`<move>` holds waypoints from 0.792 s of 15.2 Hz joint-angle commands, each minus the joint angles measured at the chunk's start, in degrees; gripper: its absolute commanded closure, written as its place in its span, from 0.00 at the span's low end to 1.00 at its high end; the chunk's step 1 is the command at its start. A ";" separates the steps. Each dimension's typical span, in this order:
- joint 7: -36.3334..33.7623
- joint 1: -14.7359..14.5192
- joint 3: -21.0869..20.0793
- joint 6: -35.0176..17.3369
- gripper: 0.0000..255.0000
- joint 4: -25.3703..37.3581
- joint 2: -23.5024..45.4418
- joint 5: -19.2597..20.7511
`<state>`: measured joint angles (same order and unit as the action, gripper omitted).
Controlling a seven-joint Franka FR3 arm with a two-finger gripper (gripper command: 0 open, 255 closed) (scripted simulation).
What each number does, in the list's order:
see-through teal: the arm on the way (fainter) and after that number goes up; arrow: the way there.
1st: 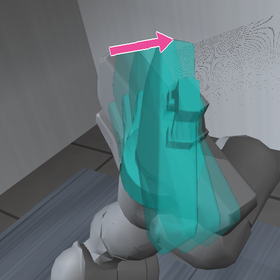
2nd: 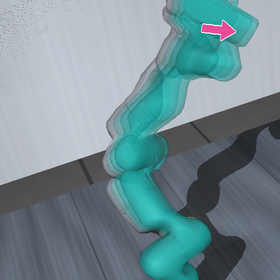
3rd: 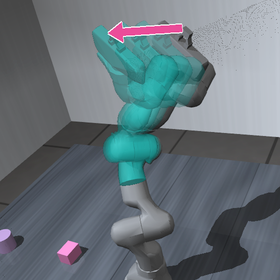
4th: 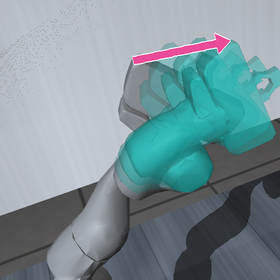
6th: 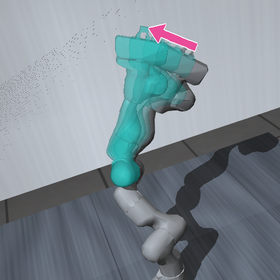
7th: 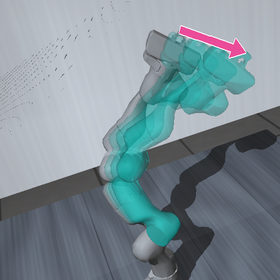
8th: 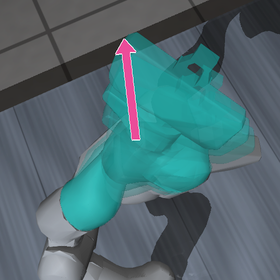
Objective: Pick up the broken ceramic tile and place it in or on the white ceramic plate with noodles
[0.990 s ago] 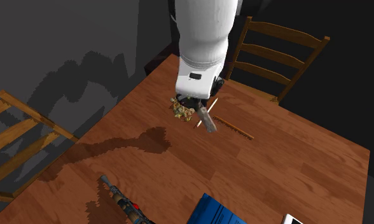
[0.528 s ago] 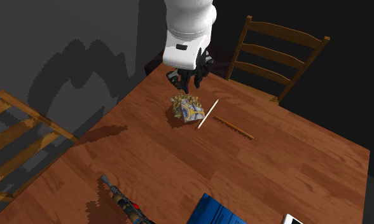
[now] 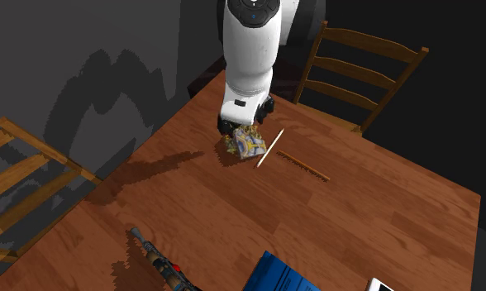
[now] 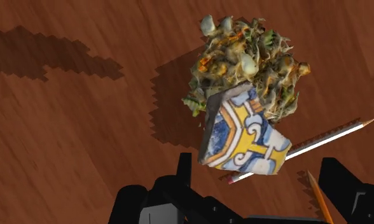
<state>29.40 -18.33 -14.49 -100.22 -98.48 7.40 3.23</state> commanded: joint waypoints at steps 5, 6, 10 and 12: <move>-1.99 -0.21 0.33 -7.21 0.00 -8.90 0.62 3.05; -2.03 -0.18 0.36 -7.96 0.00 -9.56 0.72 3.10; -2.21 -0.08 0.48 -10.94 0.00 -12.04 1.23 3.37; -2.35 -0.02 0.57 -12.84 0.00 -13.53 1.67 3.58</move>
<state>27.07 -18.41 -13.98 -112.00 -111.18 8.86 6.69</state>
